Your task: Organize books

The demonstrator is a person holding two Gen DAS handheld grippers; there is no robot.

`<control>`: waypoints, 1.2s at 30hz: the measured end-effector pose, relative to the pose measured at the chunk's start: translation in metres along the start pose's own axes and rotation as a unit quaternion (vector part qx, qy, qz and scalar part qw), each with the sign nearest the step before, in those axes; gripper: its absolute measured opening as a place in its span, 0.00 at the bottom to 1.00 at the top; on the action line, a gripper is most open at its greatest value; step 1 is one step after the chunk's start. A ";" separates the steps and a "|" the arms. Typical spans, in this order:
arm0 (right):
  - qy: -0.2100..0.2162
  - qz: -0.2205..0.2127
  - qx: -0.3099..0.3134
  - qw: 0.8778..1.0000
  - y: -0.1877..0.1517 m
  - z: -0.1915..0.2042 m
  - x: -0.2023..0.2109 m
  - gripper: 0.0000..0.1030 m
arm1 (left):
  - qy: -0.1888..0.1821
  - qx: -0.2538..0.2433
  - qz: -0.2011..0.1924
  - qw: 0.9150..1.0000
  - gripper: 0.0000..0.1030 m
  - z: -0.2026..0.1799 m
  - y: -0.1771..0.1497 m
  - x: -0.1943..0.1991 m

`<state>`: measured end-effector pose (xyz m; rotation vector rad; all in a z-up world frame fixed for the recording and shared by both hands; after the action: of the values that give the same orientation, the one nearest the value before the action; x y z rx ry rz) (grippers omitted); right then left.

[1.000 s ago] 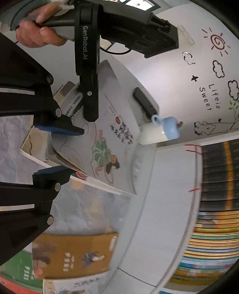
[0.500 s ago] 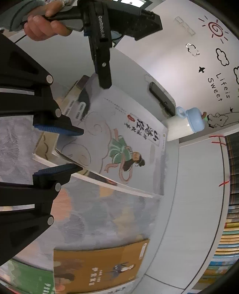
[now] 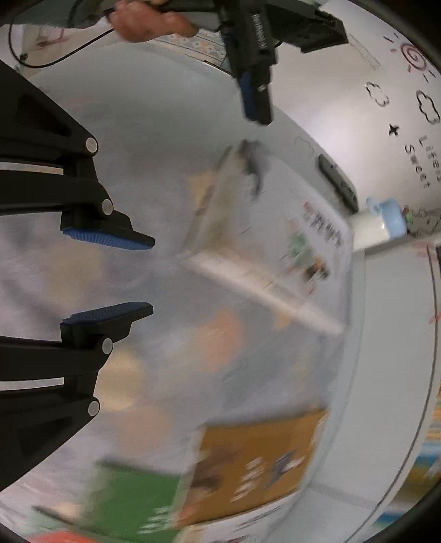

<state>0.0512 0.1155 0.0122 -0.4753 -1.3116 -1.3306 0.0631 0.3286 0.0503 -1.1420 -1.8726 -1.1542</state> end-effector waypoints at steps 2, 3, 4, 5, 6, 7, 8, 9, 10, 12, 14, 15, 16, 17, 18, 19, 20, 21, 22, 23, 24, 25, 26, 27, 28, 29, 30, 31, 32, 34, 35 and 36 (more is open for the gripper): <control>-0.002 0.003 -0.023 1.000 -0.023 -0.015 0.011 0.37 | -0.004 -0.018 0.006 1.000 0.32 -0.024 -0.011 -0.001; -0.003 0.002 -0.040 0.999 -0.038 -0.028 0.020 0.39 | -0.006 -0.025 0.009 1.000 0.32 -0.035 -0.015 -0.001; -0.002 0.001 -0.052 0.999 -0.050 -0.036 0.030 0.40 | -0.007 -0.034 0.014 0.999 0.32 -0.051 -0.022 -0.003; -0.002 0.001 -0.061 0.998 -0.058 -0.042 0.035 0.41 | -0.007 -0.039 0.016 0.999 0.32 -0.060 -0.027 -0.004; 0.000 0.000 -0.072 0.997 -0.066 -0.052 0.041 0.42 | -0.008 -0.048 0.021 0.999 0.33 -0.077 -0.034 -0.006; 0.002 -0.002 -0.082 0.997 -0.074 -0.062 0.046 0.42 | -0.008 -0.054 0.025 0.998 0.36 -0.089 -0.039 -0.008; 0.005 -0.006 -0.090 0.996 -0.082 -0.073 0.054 0.42 | -0.008 -0.060 0.030 0.998 0.38 -0.106 -0.046 -0.012; 0.006 -0.010 -0.097 0.995 -0.089 -0.084 0.063 0.42 | -0.010 -0.062 0.035 0.997 0.42 -0.120 -0.052 -0.014; 0.004 -0.014 -0.101 0.995 -0.096 -0.095 0.072 0.42 | -0.012 -0.063 0.037 0.997 0.48 -0.133 -0.058 -0.017; -0.001 -0.022 -0.105 0.994 -0.105 -0.114 0.089 0.42 | -0.017 -0.075 0.039 0.996 0.56 -0.167 -0.068 -0.024; -0.010 -0.034 -0.108 0.993 -0.115 -0.135 0.106 0.44 | -0.023 -0.092 0.045 0.994 0.60 -0.200 -0.077 -0.033; -0.017 -0.043 -0.114 0.992 -0.122 -0.150 0.119 0.49 | -0.027 -0.104 0.050 0.993 0.60 -0.223 -0.083 -0.039; -0.021 -0.050 -0.120 0.991 -0.130 -0.161 0.129 0.52 | -0.028 -0.111 0.049 0.992 0.60 -0.236 -0.086 -0.043; -0.026 -0.060 -0.131 0.989 -0.139 -0.178 0.141 0.55 | -0.029 -0.124 0.047 0.991 0.60 -0.258 -0.092 -0.048; -0.027 -0.063 -0.140 0.988 -0.146 -0.191 0.150 0.55 | -0.031 -0.132 0.046 0.990 0.60 -0.273 -0.095 -0.051; -0.028 -0.066 -0.152 0.986 -0.154 -0.207 0.159 0.55 | -0.033 -0.139 0.045 0.989 0.60 -0.287 -0.097 -0.055; -0.029 -0.067 -0.160 0.984 -0.159 -0.215 0.163 0.55 | -0.037 -0.146 0.044 0.988 0.60 -0.303 -0.100 -0.060; -0.033 -0.069 -0.173 0.982 -0.169 -0.231 0.172 0.55 | -0.044 -0.154 0.045 0.986 0.60 -0.321 -0.102 -0.066; -0.036 -0.071 -0.183 0.980 -0.175 -0.242 0.179 0.55 | -0.050 -0.159 0.047 0.985 0.60 -0.334 -0.103 -0.070; -0.038 -0.075 -0.199 0.976 -0.184 -0.259 0.188 0.55 | -0.056 -0.165 0.048 0.984 0.60 -0.348 -0.104 -0.076; -0.039 -0.078 -0.209 0.974 -0.189 -0.268 0.194 0.55 | -0.062 -0.172 0.050 0.982 0.60 -0.362 -0.104 -0.082; -0.042 -0.083 -0.220 0.971 -0.195 -0.281 0.202 0.55 | -0.066 -0.177 0.052 0.981 0.60 -0.373 -0.105 -0.087; -0.044 -0.087 -0.226 0.969 -0.198 -0.287 0.205 0.55 | -0.069 -0.181 0.054 0.980 0.60 -0.384 -0.104 -0.093; -0.047 -0.092 -0.235 0.966 -0.202 -0.298 0.211 0.55 | -0.071 -0.186 0.057 0.978 0.60 -0.395 -0.104 -0.101; -0.047 -0.097 -0.243 0.964 -0.205 -0.307 0.216 0.55 | -0.072 -0.189 0.061 0.977 0.60 -0.402 -0.103 -0.107; -0.047 -0.100 -0.249 0.962 -0.206 -0.314 0.219 0.55 | -0.075 -0.192 0.067 0.976 0.60 -0.410 -0.102 -0.115; -0.046 -0.103 -0.257 0.960 -0.207 -0.324 0.223 0.55 | -0.078 -0.195 0.071 0.975 0.60 -0.418 -0.101 -0.123; -0.046 -0.106 -0.261 0.958 -0.208 -0.331 0.225 0.55 | -0.076 -0.197 0.073 0.975 0.60 -0.424 -0.099 -0.131; -0.047 -0.109 -0.266 0.956 -0.207 -0.340 0.226 0.55 | -0.072 -0.200 0.075 0.974 0.60 -0.427 -0.097 -0.138; -0.045 -0.115 -0.270 0.955 -0.203 -0.348 0.227 0.55 | -0.064 -0.208 0.078 0.973 0.60 -0.433 -0.094 -0.151; -0.045 -0.119 -0.269 0.955 -0.200 -0.352 0.226 0.55 | -0.055 -0.214 0.080 0.972 0.60 -0.435 -0.092 -0.160; -0.049 -0.123 -0.264 0.955 -0.195 -0.357 0.225 0.55 | -0.051 -0.216 0.082 0.972 0.60 -0.437 -0.091 -0.168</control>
<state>-0.0343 -0.3412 0.0240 -0.7688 -1.1072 -1.9013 0.0845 -0.1479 0.0516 -1.5871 -1.6021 -1.4750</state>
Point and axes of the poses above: each gripper's, at about its wrist camera, not at the fingertips, and x roughly against the way its jaws point, z to its left, y to its top, the point moved 5 cm from there along -x, roughly the way its jaws point, and after that the axes turned 3 degrees about y, right-handed, at the moved point
